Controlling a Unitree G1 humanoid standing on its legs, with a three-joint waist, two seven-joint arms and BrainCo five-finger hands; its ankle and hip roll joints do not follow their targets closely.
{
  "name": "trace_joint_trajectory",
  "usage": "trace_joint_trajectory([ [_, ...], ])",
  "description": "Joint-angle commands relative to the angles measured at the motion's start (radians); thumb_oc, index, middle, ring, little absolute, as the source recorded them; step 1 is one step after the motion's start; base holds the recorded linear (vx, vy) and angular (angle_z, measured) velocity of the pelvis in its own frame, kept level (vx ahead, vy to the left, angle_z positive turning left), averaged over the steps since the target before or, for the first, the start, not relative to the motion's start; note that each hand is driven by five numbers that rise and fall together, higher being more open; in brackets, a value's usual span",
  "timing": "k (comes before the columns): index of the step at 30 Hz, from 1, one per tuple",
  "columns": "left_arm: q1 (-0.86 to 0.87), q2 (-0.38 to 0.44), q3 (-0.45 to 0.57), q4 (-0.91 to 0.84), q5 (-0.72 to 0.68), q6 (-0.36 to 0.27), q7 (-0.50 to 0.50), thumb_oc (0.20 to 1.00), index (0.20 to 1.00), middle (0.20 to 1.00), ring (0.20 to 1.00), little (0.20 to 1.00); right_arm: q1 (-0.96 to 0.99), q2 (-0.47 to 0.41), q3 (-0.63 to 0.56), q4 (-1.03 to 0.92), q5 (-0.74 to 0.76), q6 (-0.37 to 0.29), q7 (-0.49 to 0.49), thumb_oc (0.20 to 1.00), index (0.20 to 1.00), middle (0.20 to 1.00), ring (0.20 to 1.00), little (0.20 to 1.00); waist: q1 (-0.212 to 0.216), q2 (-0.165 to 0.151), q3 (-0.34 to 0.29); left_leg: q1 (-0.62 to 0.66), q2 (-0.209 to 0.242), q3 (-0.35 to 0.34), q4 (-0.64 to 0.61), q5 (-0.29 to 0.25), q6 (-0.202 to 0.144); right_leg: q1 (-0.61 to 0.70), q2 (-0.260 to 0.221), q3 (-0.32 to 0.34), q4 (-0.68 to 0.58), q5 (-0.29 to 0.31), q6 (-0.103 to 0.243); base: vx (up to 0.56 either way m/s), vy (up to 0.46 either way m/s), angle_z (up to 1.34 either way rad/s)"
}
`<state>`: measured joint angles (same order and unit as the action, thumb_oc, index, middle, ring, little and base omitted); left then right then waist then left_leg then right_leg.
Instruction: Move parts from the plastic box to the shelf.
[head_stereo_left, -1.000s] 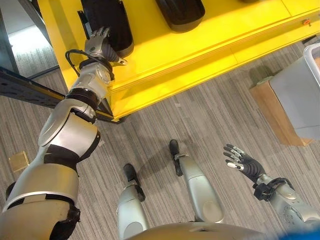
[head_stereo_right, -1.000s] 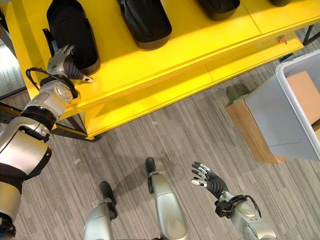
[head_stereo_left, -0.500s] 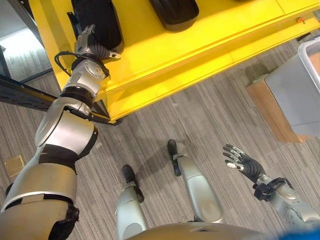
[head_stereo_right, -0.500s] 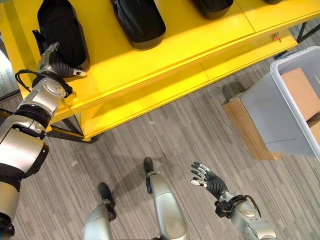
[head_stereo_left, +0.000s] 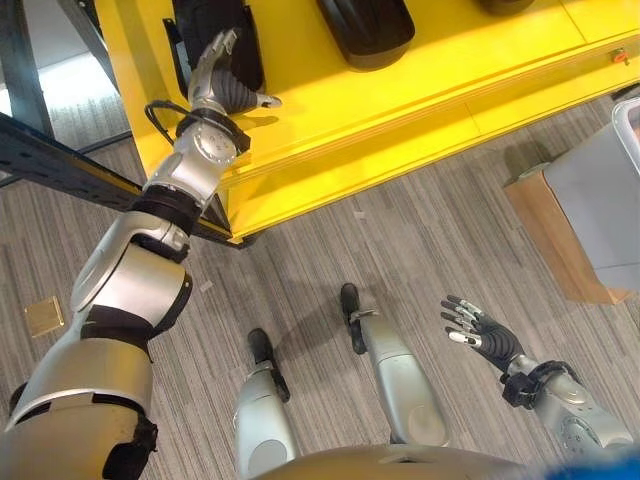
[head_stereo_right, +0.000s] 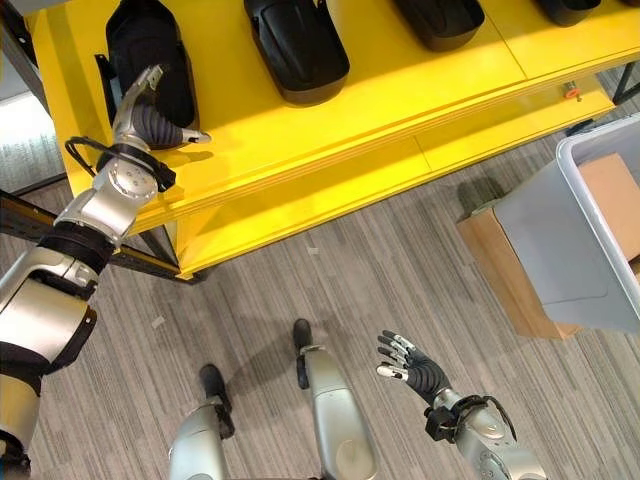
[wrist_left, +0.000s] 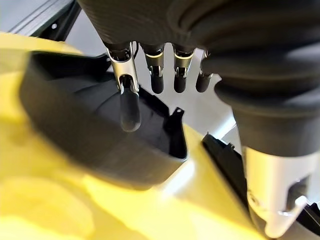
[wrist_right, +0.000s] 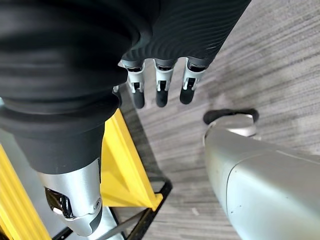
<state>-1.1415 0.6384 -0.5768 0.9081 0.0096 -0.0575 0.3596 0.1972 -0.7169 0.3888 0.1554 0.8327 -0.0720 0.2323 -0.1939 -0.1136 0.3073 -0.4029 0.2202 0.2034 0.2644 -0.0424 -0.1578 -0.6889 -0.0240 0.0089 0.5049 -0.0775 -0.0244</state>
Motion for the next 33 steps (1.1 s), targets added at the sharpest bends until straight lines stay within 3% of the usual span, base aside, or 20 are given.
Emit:
trace_joint_trajectory([
  [1,0.042,0.012,0.16,-0.155,-0.06,-0.07,0.066,1.0,1.0,1.0,1.0,1.0,-0.005,-0.012,-0.031,-0.017,0.027,-0.048,-0.005,1.0,1.0,1.0,1.0,1.0,-0.013,0.027,0.039,0.024,0.058,-0.12,0.085,-0.04,-0.048,-0.008,-0.103,0.064,0.084,-0.021,0.144,-0.11,-0.032,0.0],
  [2,0.059,0.008,0.173,-0.19,-0.063,-0.075,0.072,1.0,1.0,1.0,1.0,1.0,-0.006,-0.011,-0.033,-0.019,0.023,-0.049,-0.008,1.0,1.0,1.0,1.0,1.0,-0.011,0.024,0.041,0.011,0.055,-0.121,0.082,-0.015,-0.045,-0.016,-0.103,0.067,0.07,0.008,0.139,-0.09,-0.015,0.18],
  [6,0.15,-0.042,0.241,-0.358,-0.103,-0.108,0.097,1.0,1.0,1.0,1.0,1.0,-0.015,-0.007,-0.031,-0.028,0.004,-0.055,-0.024,1.0,1.0,1.0,1.0,1.0,-0.002,0.023,0.051,0.022,0.051,-0.126,0.083,-0.019,-0.041,0.0,-0.106,0.064,0.07,0.007,0.136,-0.04,0.009,0.19],
  [13,0.346,-0.029,0.311,-0.625,0.05,-0.125,0.088,1.0,1.0,1.0,1.0,1.0,-0.039,0.016,-0.036,-0.025,-0.014,-0.066,-0.03,1.0,1.0,1.0,1.0,1.0,0.016,0.026,0.059,0.043,0.051,-0.128,0.071,-0.023,-0.037,0.022,-0.104,0.063,0.059,0.008,0.133,0.0,0.0,-0.01],
  [18,0.499,-0.027,0.349,-0.769,0.066,-0.168,0.057,1.0,1.0,1.0,1.0,1.0,-0.05,0.031,-0.037,-0.035,-0.02,-0.075,-0.033,1.0,1.0,1.0,1.0,1.0,0.03,0.029,0.063,0.064,0.05,-0.13,0.06,-0.018,-0.034,0.044,-0.104,0.058,0.056,0.005,0.131,0.0,0.0,-0.01],
  [19,0.542,-0.022,0.357,-0.805,0.034,-0.192,0.035,1.0,1.0,1.0,1.0,1.0,-0.05,0.034,-0.039,-0.04,-0.02,-0.077,-0.032,1.0,1.0,1.0,1.0,1.0,0.035,0.031,0.064,0.071,0.049,-0.131,0.055,-0.017,-0.034,0.053,-0.103,0.059,0.051,0.005,0.13,0.0,0.0,0.0],
  [20,0.641,-0.032,0.371,-0.876,-0.124,-0.256,-0.038,1.0,1.0,1.0,1.0,1.0,-0.051,0.043,-0.042,-0.045,-0.029,-0.081,-0.037,1.0,1.0,1.0,1.0,1.0,0.048,0.039,0.065,0.09,0.05,-0.136,0.042,-0.009,-0.033,0.073,-0.104,0.054,0.044,0.007,0.128,0.0,0.0,0.0],
  [22,0.742,-0.047,0.384,-0.933,-0.284,-0.29,-0.106,1.0,1.0,1.0,1.0,1.0,-0.051,0.047,-0.039,-0.06,-0.039,-0.086,-0.04,1.0,1.0,1.0,1.0,1.0,0.058,0.049,0.063,0.12,0.052,-0.139,0.017,0.003,-0.032,0.098,-0.101,0.053,0.036,0.009,0.126,0.0,-0.003,-0.02],
  [25,0.897,-0.051,0.406,-1.04,-0.452,-0.299,-0.205,1.0,1.0,1.0,1.0,1.0,-0.052,0.052,-0.05,-0.075,-0.054,-0.093,-0.048,1.0,1.0,1.0,1.0,1.0,0.074,0.065,0.052,0.174,0.056,-0.146,-0.035,0.028,-0.029,0.153,-0.093,0.046,0.011,0.009,0.125,0.04,-0.019,0.05],
  [26,0.999,-0.065,0.403,-1.087,-0.586,-0.297,-0.282,1.0,1.0,1.0,1.0,1.0,-0.057,0.056,-0.056,-0.083,-0.067,-0.102,-0.058,1.0,1.0,1.0,1.0,1.0,0.088,0.08,0.037,0.212,0.063,-0.152,-0.078,0.057,-0.025,0.194,-0.086,0.039,-0.016,0.009,0.126,0.07,-0.025,0.12],
  [28,1.052,-0.064,0.406,-1.109,-0.607,-0.288,-0.303,1.0,1.0,1.0,1.0,1.0,-0.057,0.063,-0.062,-0.083,-0.068,-0.107,-0.063,1.0,1.0,1.0,1.0,1.0,0.093,0.092,0.026,0.232,0.062,-0.156,-0.108,0.076,-0.022,0.213,-0.083,0.035,-0.035,0.017,0.126,0.06,-0.008,0.12],
  [31,1.262,-0.072,0.413,-1.142,-0.702,-0.256,-0.407,1.0,1.0,1.0,1.0,1.0,-0.034,0.085,-0.119,-0.099,-0.08,-0.134,-0.062,1.0,1.0,1.0,1.0,1.0,0.119,0.139,-0.037,0.319,0.067,-0.172,-0.231,0.16,-0.008,0.327,-0.091,-0.012,-0.126,0.021,0.136,0.06,0.005,0.17],
  [33,1.318,-0.084,0.411,-1.125,-0.774,-0.251,-0.446,1.0,1.0,1.0,1.0,1.0,-0.028,0.093,-0.124,-0.11,-0.086,-0.147,-0.063,1.0,1.0,1.0,1.0,1.0,0.126,0.151,-0.052,0.341,0.073,-0.182,-0.25,0.188,-0.007,0.356,-0.09,-0.024,-0.135,0.015,0.135,0.02,-0.015,0.29],
])
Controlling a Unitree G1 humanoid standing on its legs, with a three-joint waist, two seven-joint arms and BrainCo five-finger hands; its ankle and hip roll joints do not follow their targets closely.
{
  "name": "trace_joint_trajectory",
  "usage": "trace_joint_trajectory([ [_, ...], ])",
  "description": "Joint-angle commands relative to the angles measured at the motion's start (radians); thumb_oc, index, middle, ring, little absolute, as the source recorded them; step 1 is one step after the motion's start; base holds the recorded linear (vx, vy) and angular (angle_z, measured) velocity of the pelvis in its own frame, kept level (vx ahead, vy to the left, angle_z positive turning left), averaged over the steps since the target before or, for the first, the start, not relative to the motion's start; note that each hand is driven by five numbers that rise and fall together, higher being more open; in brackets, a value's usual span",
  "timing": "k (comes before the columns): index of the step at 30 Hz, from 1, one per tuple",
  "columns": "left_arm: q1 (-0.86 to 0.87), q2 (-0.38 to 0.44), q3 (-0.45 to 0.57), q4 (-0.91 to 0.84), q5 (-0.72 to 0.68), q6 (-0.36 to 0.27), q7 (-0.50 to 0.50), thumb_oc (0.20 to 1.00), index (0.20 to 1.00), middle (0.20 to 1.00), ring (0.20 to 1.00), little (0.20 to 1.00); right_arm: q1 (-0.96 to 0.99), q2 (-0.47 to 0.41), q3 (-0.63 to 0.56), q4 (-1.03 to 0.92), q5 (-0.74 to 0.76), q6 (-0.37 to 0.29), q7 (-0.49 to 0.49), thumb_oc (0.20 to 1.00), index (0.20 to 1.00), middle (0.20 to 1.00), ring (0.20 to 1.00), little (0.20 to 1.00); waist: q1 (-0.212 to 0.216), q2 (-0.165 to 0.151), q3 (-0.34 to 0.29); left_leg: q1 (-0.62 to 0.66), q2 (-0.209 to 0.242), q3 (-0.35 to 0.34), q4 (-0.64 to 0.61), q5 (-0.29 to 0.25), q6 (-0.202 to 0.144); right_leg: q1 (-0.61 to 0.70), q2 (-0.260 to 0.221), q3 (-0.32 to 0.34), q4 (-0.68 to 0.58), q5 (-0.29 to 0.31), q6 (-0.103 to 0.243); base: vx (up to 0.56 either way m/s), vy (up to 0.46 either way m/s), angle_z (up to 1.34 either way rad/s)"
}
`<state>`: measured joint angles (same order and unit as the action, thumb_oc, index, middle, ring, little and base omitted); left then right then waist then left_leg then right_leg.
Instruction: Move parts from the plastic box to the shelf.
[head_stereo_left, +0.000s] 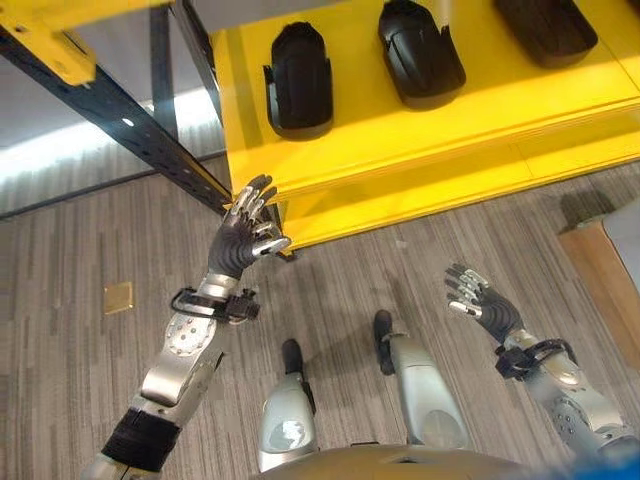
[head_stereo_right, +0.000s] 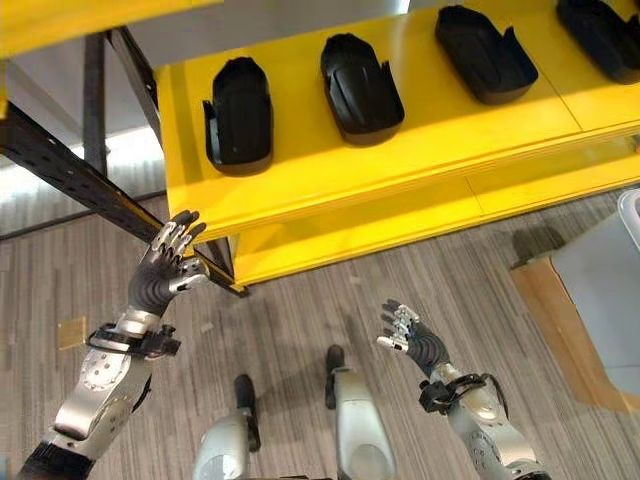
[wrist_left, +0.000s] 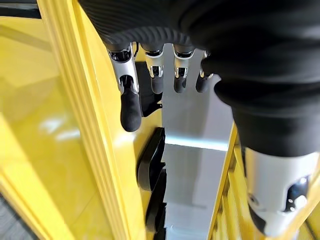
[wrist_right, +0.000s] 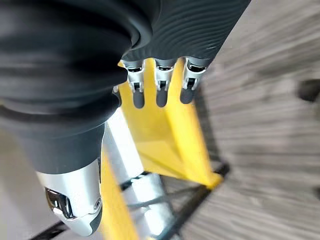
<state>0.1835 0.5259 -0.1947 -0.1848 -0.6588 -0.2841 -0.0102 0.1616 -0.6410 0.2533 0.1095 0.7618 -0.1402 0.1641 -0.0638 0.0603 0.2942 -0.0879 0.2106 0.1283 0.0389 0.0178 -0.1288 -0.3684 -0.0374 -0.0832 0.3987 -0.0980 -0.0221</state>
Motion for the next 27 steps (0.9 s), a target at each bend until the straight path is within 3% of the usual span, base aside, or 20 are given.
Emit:
trace_joint_trajectory([
  [1,-0.006,0.029,0.029,-0.033,-0.106,-0.024,-0.077,1.0,1.0,1.0,1.0,1.0,0.008,0.017,0.012,-0.064,-0.015,-0.079,0.006,1.0,1.0,1.0,1.0,1.0,-0.005,-0.023,-0.039,0.027,0.083,-0.108,-0.026,0.128,-0.036,0.037,-0.077,0.067,-0.029,0.035,0.132,0.02,-0.025,0.32],
  [5,0.09,-0.018,0.058,-0.032,-0.199,-0.007,-0.121,1.0,1.0,1.0,1.0,1.0,0.027,0.04,-0.004,-0.065,-0.025,-0.092,0.005,1.0,1.0,1.0,1.0,1.0,0.015,-0.004,-0.072,0.052,0.099,-0.133,-0.055,0.201,-0.045,0.104,-0.065,0.02,-0.04,0.006,0.116,0.02,-0.061,0.32],
  [7,0.179,-0.001,0.097,-0.066,-0.146,-0.017,-0.154,1.0,1.0,1.0,1.0,1.0,0.073,0.044,-0.038,-0.088,-0.051,-0.104,0.007,1.0,1.0,1.0,1.0,1.0,0.027,-0.003,-0.092,0.071,0.113,-0.123,-0.067,0.25,-0.055,0.175,-0.05,-0.03,-0.068,-0.017,0.097,0.01,-0.117,0.63],
  [9,0.187,-0.001,0.101,-0.058,-0.133,-0.018,-0.157,1.0,1.0,1.0,1.0,1.0,0.081,0.042,-0.046,-0.09,-0.058,-0.104,0.004,1.0,1.0,1.0,1.0,1.0,0.025,-0.004,-0.095,0.07,0.112,-0.109,-0.066,0.255,-0.052,0.196,-0.051,-0.05,-0.086,-0.017,0.094,-0.01,-0.056,0.42],
  [12,0.203,-0.022,0.103,-0.028,-0.154,-0.007,-0.167,1.0,1.0,1.0,1.0,1.0,0.101,0.048,-0.063,-0.087,-0.064,-0.1,0.001,1.0,1.0,1.0,1.0,1.0,0.023,-0.017,-0.104,0.074,0.093,-0.063,-0.03,0.227,-0.032,0.246,-0.062,-0.079,-0.133,-0.001,0.094,-0.01,-0.033,0.44],
  [14,0.202,-0.028,0.102,-0.023,-0.159,-0.003,-0.169,1.0,1.0,1.0,1.0,1.0,0.103,0.048,-0.066,-0.084,-0.074,-0.096,-0.003,1.0,1.0,1.0,1.0,1.0,0.025,-0.022,-0.11,0.075,0.072,-0.068,-0.009,0.199,-0.022,0.259,-0.068,-0.081,-0.153,0.008,0.1,0.01,0.006,0.29],
  [15,0.2,-0.053,0.095,-0.002,-0.188,0.015,-0.17,1.0,1.0,1.0,1.0,1.0,0.109,0.067,-0.074,-0.077,-0.081,-0.09,-0.009,1.0,1.0,1.0,1.0,1.0,0.022,-0.034,-0.127,0.081,0.024,-0.07,0.0,0.119,0.002,0.281,-0.083,-0.083,-0.18,0.03,0.113,0.03,0.049,0.03],
  [17,0.194,-0.063,0.087,0.006,-0.203,0.027,-0.176,1.0,1.0,1.0,1.0,1.0,0.115,0.09,-0.082,-0.067,-0.088,-0.09,-0.02,1.0,1.0,1.0,1.0,1.0,0.01,-0.034,-0.145,0.103,0.015,-0.036,-0.035,0.106,0.005,0.293,-0.095,-0.098,-0.194,0.05,0.125,0.06,0.123,0.23],
  [20,0.166,-0.071,0.08,0.057,-0.169,0.031,-0.162,1.0,1.0,1.0,1.0,1.0,0.091,0.145,-0.063,-0.035,-0.095,-0.076,-0.033,1.0,1.0,1.0,1.0,1.0,0.008,-0.049,-0.188,0.15,-0.028,-0.032,-0.065,0.054,0.027,0.333,-0.125,-0.059,-0.261,0.108,0.163,0.07,0.184,0.13],
  [27,0.104,-0.088,0.067,0.146,-0.106,0.013,-0.126,1.0,1.0,1.0,1.0,1.0,0.026,0.201,-0.01,-0.009,-0.082,-0.068,-0.052,1.0,1.0,1.0,1.0,1.0,0.016,-0.072,-0.233,0.189,-0.073,0.001,-0.126,0.028,0.052,0.358,-0.155,-0.024,-0.358,0.185,0.197,0.0,0.131,-0.14],
])
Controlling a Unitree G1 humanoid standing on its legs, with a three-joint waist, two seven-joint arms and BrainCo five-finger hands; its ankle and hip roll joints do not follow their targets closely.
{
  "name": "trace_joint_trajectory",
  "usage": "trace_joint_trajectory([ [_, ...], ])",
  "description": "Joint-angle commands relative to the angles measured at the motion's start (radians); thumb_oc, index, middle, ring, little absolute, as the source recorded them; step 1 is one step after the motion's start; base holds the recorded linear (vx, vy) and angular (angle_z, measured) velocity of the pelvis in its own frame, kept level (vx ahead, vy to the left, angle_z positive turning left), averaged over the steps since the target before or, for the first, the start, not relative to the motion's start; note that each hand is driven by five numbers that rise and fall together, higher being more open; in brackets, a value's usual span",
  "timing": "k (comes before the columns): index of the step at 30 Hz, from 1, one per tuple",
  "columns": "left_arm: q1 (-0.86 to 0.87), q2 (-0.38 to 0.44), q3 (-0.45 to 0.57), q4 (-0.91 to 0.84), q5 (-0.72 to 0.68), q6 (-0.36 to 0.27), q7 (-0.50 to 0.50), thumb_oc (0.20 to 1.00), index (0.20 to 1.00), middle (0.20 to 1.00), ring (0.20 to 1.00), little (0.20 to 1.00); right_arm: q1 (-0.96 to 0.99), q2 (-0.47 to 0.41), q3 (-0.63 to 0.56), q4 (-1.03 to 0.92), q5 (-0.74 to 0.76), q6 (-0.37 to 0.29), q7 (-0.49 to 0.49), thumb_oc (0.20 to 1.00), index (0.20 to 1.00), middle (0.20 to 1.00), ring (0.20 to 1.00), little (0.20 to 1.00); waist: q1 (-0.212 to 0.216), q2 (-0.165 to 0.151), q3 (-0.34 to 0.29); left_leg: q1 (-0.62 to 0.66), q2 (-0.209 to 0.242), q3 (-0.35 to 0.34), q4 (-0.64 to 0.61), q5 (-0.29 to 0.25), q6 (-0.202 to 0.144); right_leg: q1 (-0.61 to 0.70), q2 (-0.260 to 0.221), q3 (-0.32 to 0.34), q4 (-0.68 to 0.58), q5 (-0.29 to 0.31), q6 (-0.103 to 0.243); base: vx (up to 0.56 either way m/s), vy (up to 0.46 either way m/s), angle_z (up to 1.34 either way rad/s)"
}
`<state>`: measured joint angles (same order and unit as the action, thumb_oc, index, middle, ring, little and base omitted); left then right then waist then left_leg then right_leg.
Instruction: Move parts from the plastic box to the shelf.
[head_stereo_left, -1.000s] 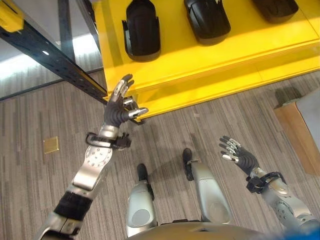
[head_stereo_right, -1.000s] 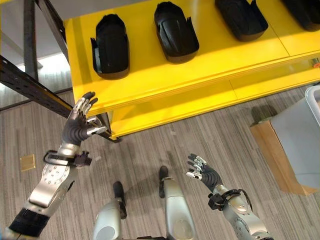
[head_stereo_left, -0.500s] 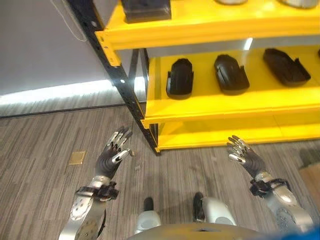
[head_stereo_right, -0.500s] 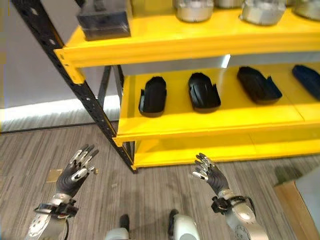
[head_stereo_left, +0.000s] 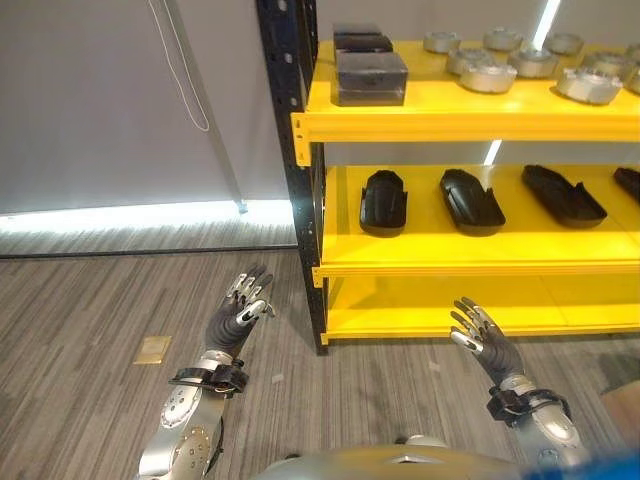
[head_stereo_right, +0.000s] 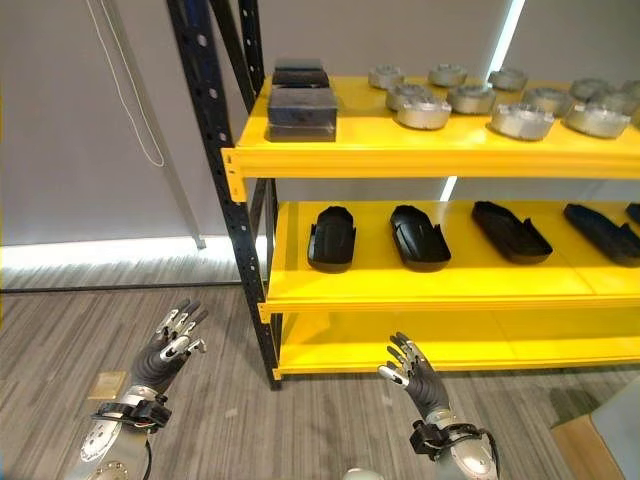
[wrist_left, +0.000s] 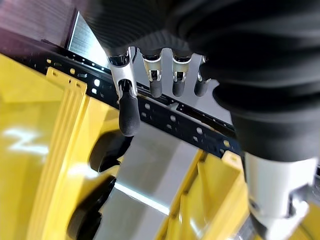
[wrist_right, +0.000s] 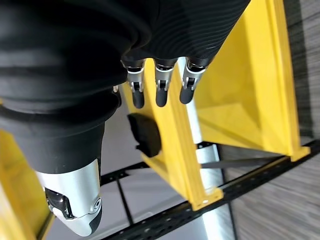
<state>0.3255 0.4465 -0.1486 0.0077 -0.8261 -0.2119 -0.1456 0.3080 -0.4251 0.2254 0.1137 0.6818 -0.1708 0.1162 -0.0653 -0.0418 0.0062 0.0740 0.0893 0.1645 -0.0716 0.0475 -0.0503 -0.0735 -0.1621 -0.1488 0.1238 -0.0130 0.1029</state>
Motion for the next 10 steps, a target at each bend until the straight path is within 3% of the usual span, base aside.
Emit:
trace_joint_trajectory([
  [1,-0.039,-0.008,0.021,-0.045,0.061,-0.06,0.009,1.0,1.0,1.0,1.0,1.0,-0.121,-0.015,0.018,-0.013,-0.002,-0.037,-0.004,1.0,1.0,1.0,1.0,1.0,0.018,0.03,0.055,0.027,0.048,-0.035,-0.016,-0.002,-0.026,0.063,-0.031,0.042,-0.084,0.1,0.072,-0.03,0.075,-0.15],
  [4,-0.079,-0.021,0.001,-0.017,0.057,-0.06,0.016,1.0,1.0,1.0,1.0,1.0,-0.146,0.009,0.046,0.003,0.0,-0.033,-0.012,1.0,1.0,1.0,1.0,1.0,0.019,0.016,0.034,0.03,0.041,-0.025,-0.016,-0.009,-0.022,0.069,-0.038,0.05,-0.116,0.136,0.08,0.0,0.034,-0.11],
  [10,-0.077,-0.033,0.002,0.002,0.073,-0.062,0.022,1.0,1.0,1.0,1.0,1.0,-0.149,0.018,0.058,0.007,-0.001,-0.031,-0.008,1.0,1.0,1.0,1.0,1.0,0.022,0.007,0.02,0.043,0.045,-0.017,-0.016,-0.011,-0.024,0.089,-0.034,0.052,-0.136,0.133,0.078,0.01,-0.007,-0.08],
])
